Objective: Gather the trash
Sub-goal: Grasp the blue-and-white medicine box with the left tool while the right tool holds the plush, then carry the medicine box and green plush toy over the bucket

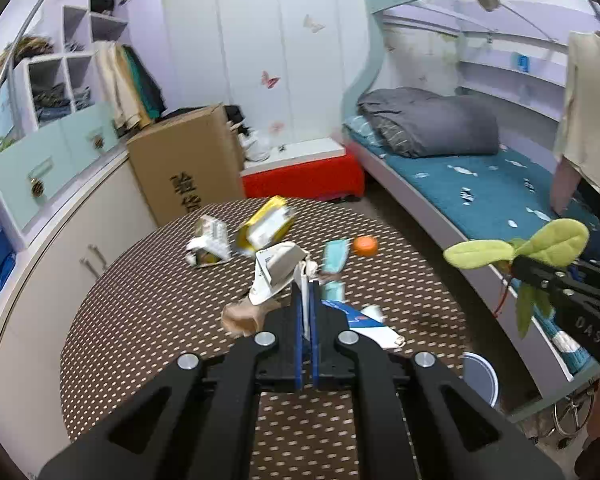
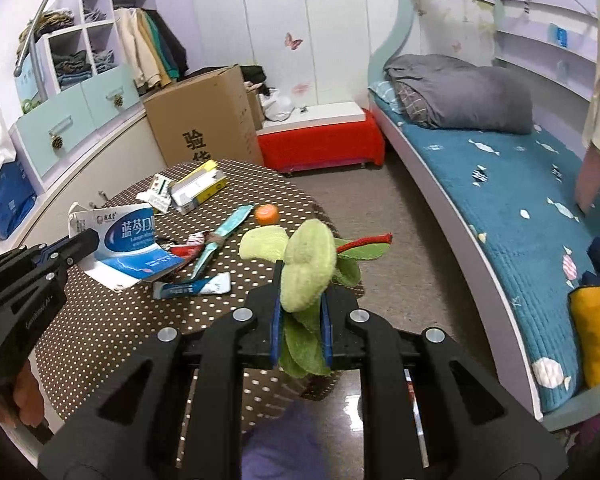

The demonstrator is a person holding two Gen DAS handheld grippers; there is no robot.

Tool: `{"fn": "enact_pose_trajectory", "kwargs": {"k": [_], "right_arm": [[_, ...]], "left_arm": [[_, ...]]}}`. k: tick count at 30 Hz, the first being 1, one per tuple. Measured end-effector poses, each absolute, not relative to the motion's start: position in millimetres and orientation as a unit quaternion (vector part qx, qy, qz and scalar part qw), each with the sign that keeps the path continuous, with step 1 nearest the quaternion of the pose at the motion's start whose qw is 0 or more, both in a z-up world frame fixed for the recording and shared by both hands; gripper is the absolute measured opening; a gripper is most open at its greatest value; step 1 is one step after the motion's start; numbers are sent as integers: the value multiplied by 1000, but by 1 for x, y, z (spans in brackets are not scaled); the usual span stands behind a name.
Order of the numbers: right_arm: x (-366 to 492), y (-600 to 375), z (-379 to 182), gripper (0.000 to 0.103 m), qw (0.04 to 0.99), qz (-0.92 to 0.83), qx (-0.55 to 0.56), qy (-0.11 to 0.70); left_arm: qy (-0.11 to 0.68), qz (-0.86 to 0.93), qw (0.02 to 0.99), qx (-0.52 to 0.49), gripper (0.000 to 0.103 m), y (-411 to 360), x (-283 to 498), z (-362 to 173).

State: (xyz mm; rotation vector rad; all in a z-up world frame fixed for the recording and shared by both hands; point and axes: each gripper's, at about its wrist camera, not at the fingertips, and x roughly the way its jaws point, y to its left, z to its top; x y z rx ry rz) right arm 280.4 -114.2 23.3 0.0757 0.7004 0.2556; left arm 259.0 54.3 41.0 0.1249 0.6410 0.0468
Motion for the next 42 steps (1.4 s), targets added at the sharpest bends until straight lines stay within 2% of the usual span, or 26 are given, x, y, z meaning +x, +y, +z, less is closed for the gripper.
{"fn": "enact_pose_trajectory", "kwargs": {"k": [9, 17, 22, 23, 24, 25, 28, 29, 30, 37, 41, 42], "right_arm": [[273, -150, 23, 15, 934, 94, 50, 340], [272, -150, 10, 15, 929, 94, 50, 353], [279, -131, 0, 15, 922, 115, 43, 369], [281, -127, -2, 15, 919, 121, 42, 372], [282, -122, -3, 15, 918, 125, 41, 374], [283, -116, -5, 15, 916, 132, 39, 377], [284, -108, -9, 15, 912, 141, 33, 383], [285, -106, -10, 15, 911, 141, 32, 385], [285, -105, -11, 15, 911, 141, 32, 387], [283, -106, -12, 15, 911, 138, 28, 388], [283, -107, -13, 15, 910, 131, 29, 393], [284, -107, -14, 15, 909, 130, 30, 394]], "left_arm": [[301, -18, 951, 74, 3, 24, 256, 45], [361, 11, 931, 45, 5, 84, 242, -2], [385, 21, 923, 14, 18, 119, 234, -26], [391, 23, 920, 13, 37, 123, 236, -32], [395, 21, 918, 10, 64, 126, 237, -36], [395, 23, 918, 8, 70, 129, 238, -39], [388, 10, 921, 9, 73, 128, 241, -43], [386, -2, 923, 8, 85, 128, 245, -44], [385, -5, 923, 7, 92, 127, 251, -46], [423, -30, 905, 39, 97, 115, 285, -61], [439, -35, 897, 47, 97, 115, 294, -72], [437, -32, 898, 38, 94, 118, 296, -73]]}}
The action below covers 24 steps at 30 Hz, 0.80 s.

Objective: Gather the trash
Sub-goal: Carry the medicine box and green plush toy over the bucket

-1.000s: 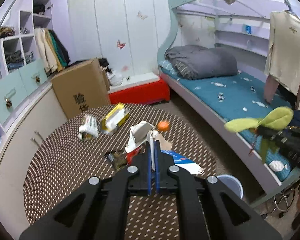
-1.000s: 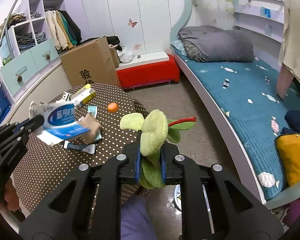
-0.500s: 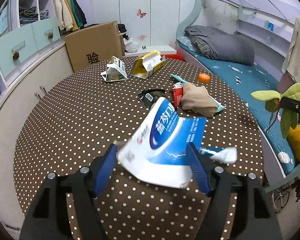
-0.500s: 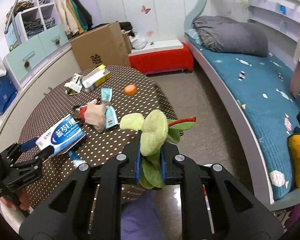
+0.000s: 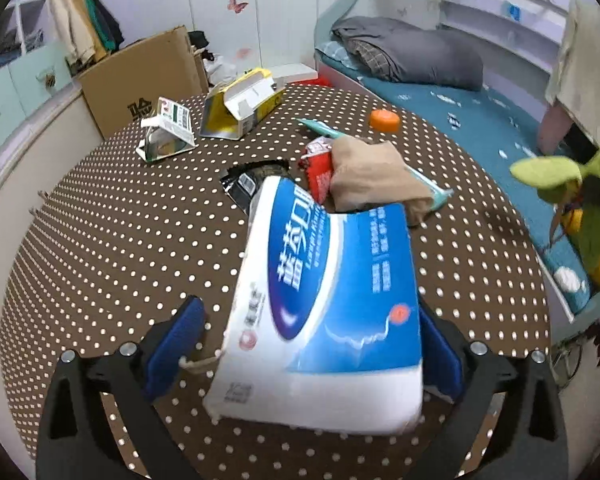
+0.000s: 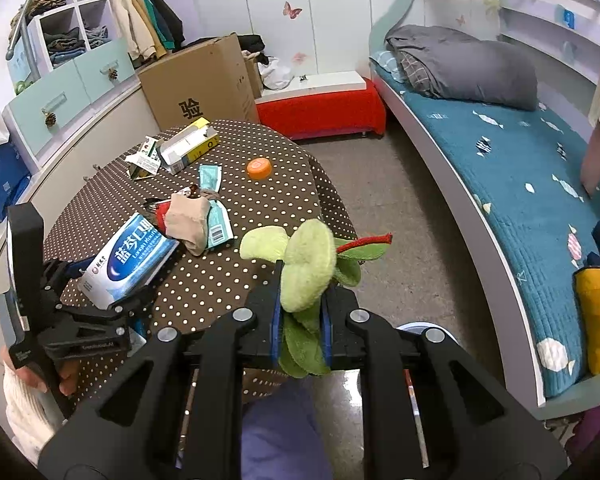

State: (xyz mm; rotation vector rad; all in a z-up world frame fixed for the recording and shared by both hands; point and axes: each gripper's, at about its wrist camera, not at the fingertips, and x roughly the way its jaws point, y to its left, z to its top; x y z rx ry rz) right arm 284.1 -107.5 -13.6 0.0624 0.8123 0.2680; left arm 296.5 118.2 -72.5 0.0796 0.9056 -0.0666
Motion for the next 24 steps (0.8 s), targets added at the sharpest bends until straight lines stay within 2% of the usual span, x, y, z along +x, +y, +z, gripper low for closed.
{"fn": "enact_pose_trajectory", "kwargs": {"k": [3, 4, 14, 24], "right_arm": [[283, -106, -14, 15, 909, 132, 29, 394], [283, -106, -14, 15, 909, 132, 27, 394], [279, -104, -8, 15, 912, 140, 26, 386], [268, -128, 1, 15, 920, 121, 35, 372]], "left_arm": [[430, -31, 902, 23, 72, 123, 296, -69], [425, -28, 904, 24, 68, 123, 294, -66], [385, 1, 923, 18, 67, 123, 268, -34], [357, -35, 933, 46, 67, 70, 264, -9]]}}
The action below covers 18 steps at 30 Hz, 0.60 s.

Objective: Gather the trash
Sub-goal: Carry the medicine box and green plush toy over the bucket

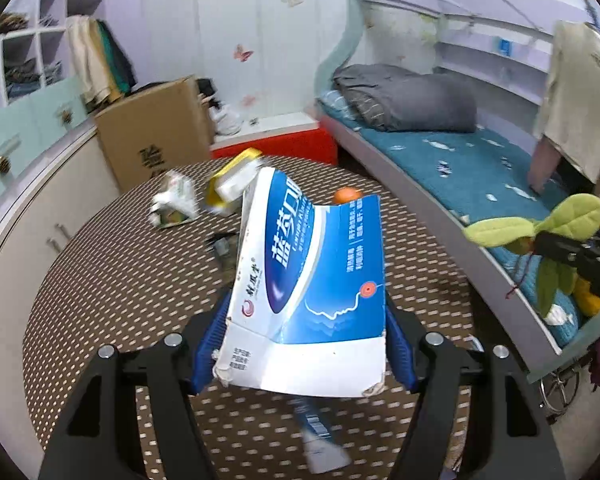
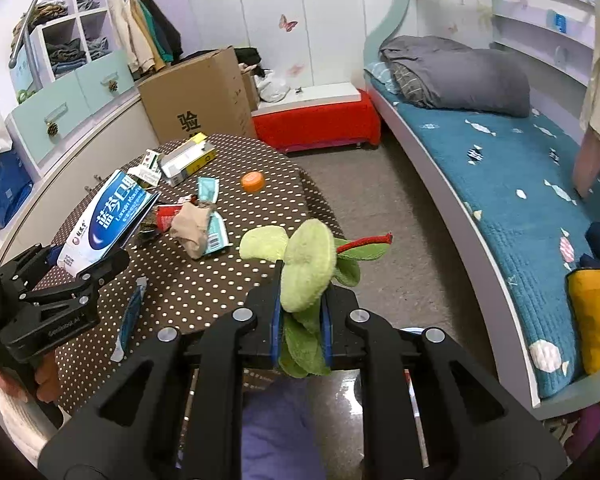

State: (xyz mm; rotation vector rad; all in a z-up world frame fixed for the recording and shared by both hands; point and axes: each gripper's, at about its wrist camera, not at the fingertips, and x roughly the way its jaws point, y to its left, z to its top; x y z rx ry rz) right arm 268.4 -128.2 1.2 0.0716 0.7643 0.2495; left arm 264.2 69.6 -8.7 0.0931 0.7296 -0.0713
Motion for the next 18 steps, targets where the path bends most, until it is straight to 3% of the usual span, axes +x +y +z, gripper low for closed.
{"fn": "enact_pose_trajectory", "kwargs": {"k": [18], "right_arm": [[245, -225, -4, 15, 924, 18, 72, 374]], "left_arm": [[349, -172, 915, 102, 67, -74, 272, -13]]}}
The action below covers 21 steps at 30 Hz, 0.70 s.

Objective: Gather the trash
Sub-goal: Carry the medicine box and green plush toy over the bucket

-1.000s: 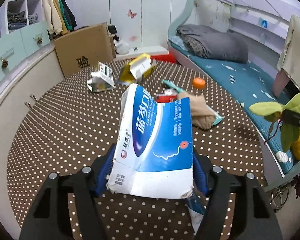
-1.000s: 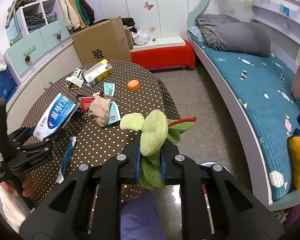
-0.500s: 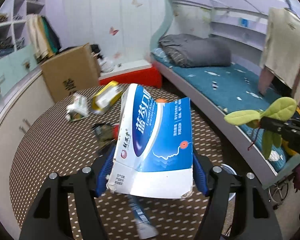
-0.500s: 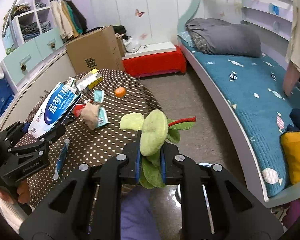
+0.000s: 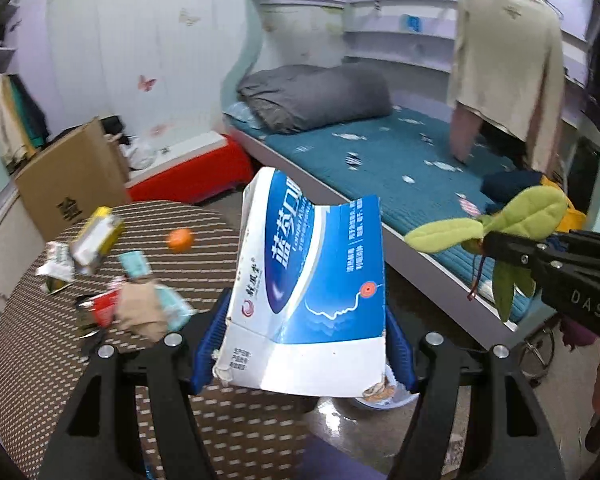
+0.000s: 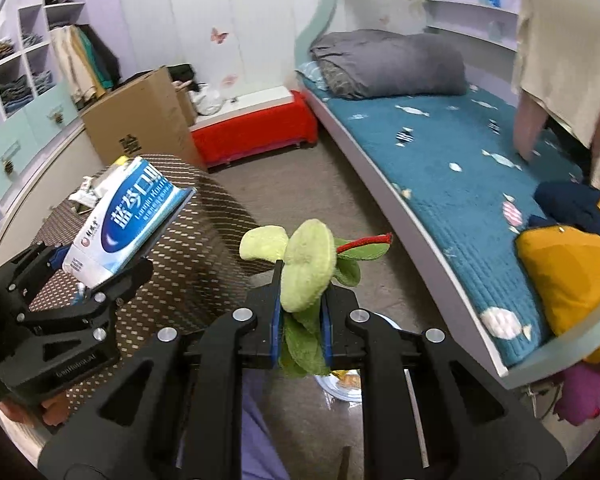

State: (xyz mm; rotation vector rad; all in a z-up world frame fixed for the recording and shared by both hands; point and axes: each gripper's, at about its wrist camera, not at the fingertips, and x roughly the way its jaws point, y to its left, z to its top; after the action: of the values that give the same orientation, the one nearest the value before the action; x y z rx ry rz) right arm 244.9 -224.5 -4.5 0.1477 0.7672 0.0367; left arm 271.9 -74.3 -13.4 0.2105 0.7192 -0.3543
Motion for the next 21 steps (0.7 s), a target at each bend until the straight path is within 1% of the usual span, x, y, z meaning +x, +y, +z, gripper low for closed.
{"fn": "enact_pose_trajectory", "kwargs": {"k": [9, 16, 17, 21], "right_arm": [[238, -267, -32, 15, 910, -29, 100, 402], [243, -294, -66, 15, 890, -67, 118, 434], [244, -298, -72, 15, 886, -71, 121, 441], [246, -312, -91, 15, 872, -97, 129, 461]], "left_arm": [[390, -220, 885, 127, 67, -138, 281, -51], [430, -235, 857, 159, 69, -184, 294, -91], [435, -234, 854, 161, 70, -192, 298, -98], [430, -237, 854, 172, 84, -208, 304, -109]]}}
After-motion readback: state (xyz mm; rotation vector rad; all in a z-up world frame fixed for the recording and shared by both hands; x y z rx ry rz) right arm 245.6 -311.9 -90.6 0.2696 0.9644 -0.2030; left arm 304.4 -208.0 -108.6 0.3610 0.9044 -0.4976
